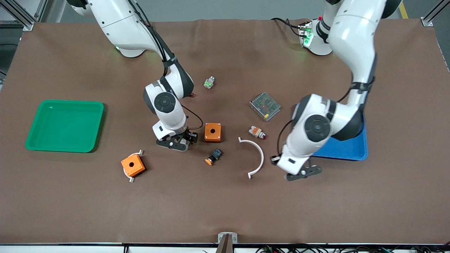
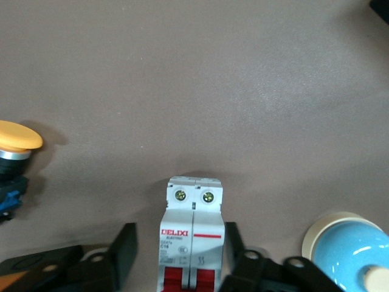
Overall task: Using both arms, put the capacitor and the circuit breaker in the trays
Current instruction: 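Carry the capacitor to the blue tray while the right gripper grasps the breaker, then release the capacitor into the blue tray while the right gripper carries the breaker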
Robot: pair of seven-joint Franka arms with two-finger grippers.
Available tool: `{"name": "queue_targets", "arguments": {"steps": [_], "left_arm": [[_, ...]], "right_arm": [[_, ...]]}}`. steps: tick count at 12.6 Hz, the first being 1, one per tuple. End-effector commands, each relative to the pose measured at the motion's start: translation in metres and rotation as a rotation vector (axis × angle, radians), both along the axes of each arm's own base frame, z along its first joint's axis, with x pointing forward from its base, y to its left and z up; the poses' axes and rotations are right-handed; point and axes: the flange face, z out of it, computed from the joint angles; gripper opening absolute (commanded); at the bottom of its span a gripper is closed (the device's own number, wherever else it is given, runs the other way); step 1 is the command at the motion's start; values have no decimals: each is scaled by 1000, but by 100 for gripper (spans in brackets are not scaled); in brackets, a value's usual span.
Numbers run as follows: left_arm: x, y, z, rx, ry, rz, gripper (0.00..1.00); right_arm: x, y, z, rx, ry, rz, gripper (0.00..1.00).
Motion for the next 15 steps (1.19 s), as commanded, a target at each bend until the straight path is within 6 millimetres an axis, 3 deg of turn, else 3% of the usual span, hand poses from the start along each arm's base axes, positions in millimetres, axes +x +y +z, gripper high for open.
{"name": "queue_targets", "arguments": {"steps": [1, 2, 5, 8, 12, 13, 15], "left_arm": [[-16, 62, -1, 12, 74, -46, 10], [-20, 82, -12, 21, 113, -63, 10], [-29, 134, -53, 36, 209, -62, 11], [-44, 172, -91, 39, 290, -54, 11], [-55, 180, -124, 40, 342, -58, 14], [-55, 180, -126, 43, 344, -59, 18], [-56, 179, -133, 49, 353, -66, 40]], "right_arm": [[6, 2, 4, -20, -12, 1, 10], [6, 2, 5, -20, -12, 2, 4], [15, 2, 28, -25, -6, -8, 4], [32, 2, 97, -42, 8, -27, 4], [44, -38, 176, -46, -34, -76, 4], [45, -49, 190, -59, -38, -59, 4], [47, -77, 217, -78, -25, -6, 4]]}}
